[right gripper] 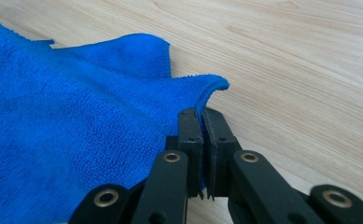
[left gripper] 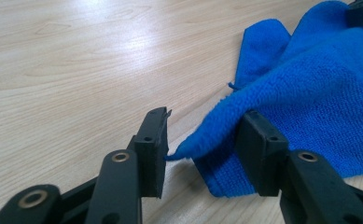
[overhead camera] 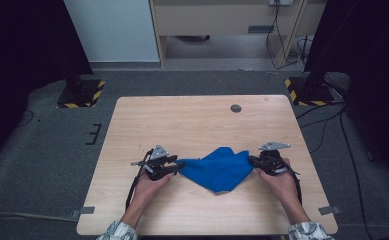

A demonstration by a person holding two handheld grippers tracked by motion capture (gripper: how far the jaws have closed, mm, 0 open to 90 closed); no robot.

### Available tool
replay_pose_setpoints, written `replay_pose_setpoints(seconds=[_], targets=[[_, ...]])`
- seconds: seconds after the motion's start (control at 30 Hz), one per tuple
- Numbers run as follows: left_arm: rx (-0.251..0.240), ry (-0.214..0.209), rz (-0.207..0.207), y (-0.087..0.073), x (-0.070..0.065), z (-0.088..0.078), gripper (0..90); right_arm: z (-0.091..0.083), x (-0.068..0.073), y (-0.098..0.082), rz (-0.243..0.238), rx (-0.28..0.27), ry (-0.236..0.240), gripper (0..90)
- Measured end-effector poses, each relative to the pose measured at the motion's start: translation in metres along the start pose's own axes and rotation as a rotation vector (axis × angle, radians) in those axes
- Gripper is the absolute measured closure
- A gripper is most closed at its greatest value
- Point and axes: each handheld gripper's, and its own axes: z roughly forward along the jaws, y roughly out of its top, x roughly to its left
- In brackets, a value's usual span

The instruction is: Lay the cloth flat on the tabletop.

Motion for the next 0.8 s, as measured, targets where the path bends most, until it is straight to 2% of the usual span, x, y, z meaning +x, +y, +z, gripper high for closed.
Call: replay_pose_setpoints(seconds=[0.1, 0.17, 0.37, 0.5, 0.63, 0.8], targets=[[0.0, 0.011, 0.003, 0.0, 0.001, 0.0, 50.6, 0.0, -0.004, -0.002, 0.006, 0.003, -0.005, 87.0], [0.005, 0.041, 0.007, 0.0, 0.002, -0.001, 46.8, 0.0, -0.006, -0.003, 0.021, 0.003, -0.009, 87.0], [-0.008, 0.043, -0.003, 0.0, 0.005, -0.003, 42.8, 0.001, -0.008, -0.006, 0.028, 0.007, -0.001, 86.6], [-0.014, 0.053, 0.002, 0.004, 0.009, 0.002, 42.0, 0.003, -0.007, -0.006, 0.025, 0.007, 0.001, 86.3], [0.01, 0.054, -0.001, 0.01, 0.01, 0.013, 40.3, 0.003, -0.006, -0.006, 0.017, 0.009, 0.004, 86.2], [0.07, 0.057, -0.007, 0.014, 0.013, 0.028, 37.4, 0.0, -0.006, -0.006, 0.015, 0.001, 0.01, 86.2]])
